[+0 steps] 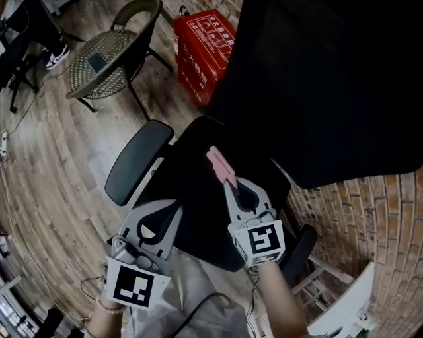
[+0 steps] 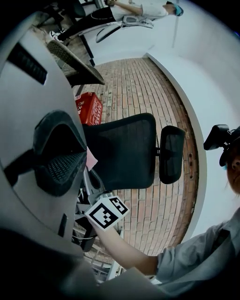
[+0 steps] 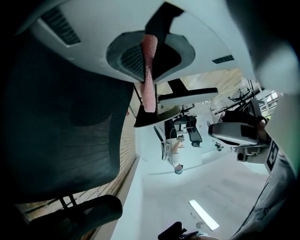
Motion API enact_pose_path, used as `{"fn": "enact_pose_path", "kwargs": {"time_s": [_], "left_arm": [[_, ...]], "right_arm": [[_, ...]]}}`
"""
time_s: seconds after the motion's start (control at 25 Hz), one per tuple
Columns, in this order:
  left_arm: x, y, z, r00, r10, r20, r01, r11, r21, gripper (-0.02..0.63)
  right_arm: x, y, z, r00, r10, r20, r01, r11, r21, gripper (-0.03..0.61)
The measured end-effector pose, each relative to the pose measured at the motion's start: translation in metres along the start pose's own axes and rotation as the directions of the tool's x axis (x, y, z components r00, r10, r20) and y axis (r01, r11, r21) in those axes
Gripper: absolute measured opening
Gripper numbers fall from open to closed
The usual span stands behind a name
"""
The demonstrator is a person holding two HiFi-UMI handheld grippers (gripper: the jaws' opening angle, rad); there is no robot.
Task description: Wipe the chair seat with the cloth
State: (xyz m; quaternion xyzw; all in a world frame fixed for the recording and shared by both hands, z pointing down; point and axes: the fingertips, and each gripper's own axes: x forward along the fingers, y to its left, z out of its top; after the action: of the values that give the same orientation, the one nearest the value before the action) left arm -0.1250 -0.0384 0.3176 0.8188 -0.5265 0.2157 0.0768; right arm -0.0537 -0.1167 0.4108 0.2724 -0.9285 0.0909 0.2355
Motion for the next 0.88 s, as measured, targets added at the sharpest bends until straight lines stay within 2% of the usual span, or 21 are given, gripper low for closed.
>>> {"fn": "enact_pose_path", "kwargs": {"time_s": [0.24, 0.44, 0.64, 0.76, 0.88], "left_arm": [[0.004, 0.001, -0.037, 0.999, 0.006, -0.039, -0.007, 0.999, -0.039, 0.018], [0.005, 0.008, -0.056, 0.999, 0.025, -0.047, -0.026, 0.999, -0.035, 0.018], [0.004, 0.014, -0.073, 0.996, 0.04, -0.074, -0.042, 0.998, -0.036, 0.018], [0.009, 0.015, -0.075, 0.996, 0.038, -0.08, -0.041, 0.999, -0.032, 0.018], [0.014, 0.014, -0.077, 0.996, 0.026, -0.081, -0.029, 0.999, -0.03, 0.018]], "right_arm": [[0.063, 0.001, -0.032, 0.998, 0.055, -0.03, -0.053, 0.997, 0.059, 0.055], [0.107, 0.018, -0.053, 0.99, 0.12, -0.067, -0.118, 0.993, 0.029, 0.055], [0.144, 0.032, -0.073, 0.982, 0.166, -0.085, -0.158, 0.983, 0.092, 0.055], [0.162, 0.022, -0.092, 0.982, 0.148, -0.114, -0.134, 0.983, 0.122, 0.055], [0.175, 0.002, -0.108, 0.986, 0.091, -0.139, -0.069, 0.985, 0.158, 0.055]]}}
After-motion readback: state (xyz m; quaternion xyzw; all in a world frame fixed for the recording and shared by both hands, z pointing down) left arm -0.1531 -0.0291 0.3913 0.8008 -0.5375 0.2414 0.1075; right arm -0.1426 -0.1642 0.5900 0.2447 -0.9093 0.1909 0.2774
